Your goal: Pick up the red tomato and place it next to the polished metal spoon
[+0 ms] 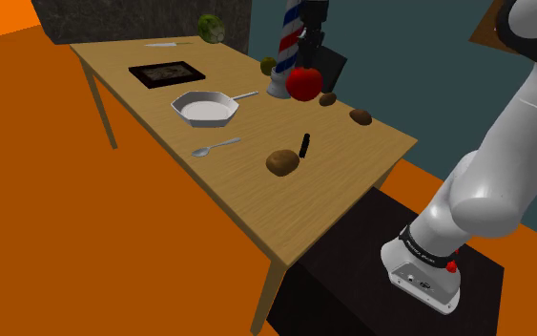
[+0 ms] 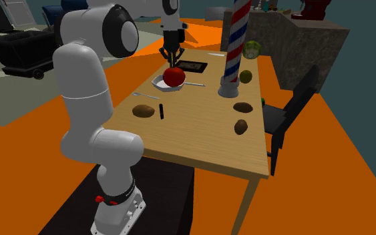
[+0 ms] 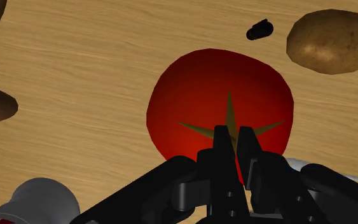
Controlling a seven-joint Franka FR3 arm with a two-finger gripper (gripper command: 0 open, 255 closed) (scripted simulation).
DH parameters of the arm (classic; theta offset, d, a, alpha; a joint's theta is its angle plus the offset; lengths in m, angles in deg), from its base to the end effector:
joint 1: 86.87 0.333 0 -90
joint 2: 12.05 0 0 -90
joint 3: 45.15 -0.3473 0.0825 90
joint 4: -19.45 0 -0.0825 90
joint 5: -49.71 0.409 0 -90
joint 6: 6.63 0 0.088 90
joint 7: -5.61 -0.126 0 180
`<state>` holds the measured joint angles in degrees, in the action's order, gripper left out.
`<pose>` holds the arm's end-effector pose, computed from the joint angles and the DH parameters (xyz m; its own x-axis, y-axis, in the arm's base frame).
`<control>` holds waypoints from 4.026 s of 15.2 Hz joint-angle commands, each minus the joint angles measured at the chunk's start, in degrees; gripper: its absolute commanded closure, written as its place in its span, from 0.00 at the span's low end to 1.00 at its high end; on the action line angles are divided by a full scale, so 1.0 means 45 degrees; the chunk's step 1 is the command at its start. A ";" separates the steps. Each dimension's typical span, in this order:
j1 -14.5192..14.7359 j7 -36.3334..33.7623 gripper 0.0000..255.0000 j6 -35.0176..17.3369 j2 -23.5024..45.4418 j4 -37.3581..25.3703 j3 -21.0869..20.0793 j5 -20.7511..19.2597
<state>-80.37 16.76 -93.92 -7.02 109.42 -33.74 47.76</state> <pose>0.5950 -0.0508 0.5827 0.9845 0.1061 -0.1398 0.1106 -0.9936 0.0247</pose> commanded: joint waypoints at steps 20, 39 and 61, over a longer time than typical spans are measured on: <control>0.1663 -0.2952 1.00 -0.0465 0.2693 -0.2133 -0.1253 0.0566; 0.1694 -0.2972 1.00 -0.3642 0.2888 0.0851 -0.1277 0.0590; 0.1683 -0.2975 0.00 -0.2526 0.3016 -0.0393 -0.1278 0.0598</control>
<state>-72.87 3.51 -106.50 6.37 108.98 -39.44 50.43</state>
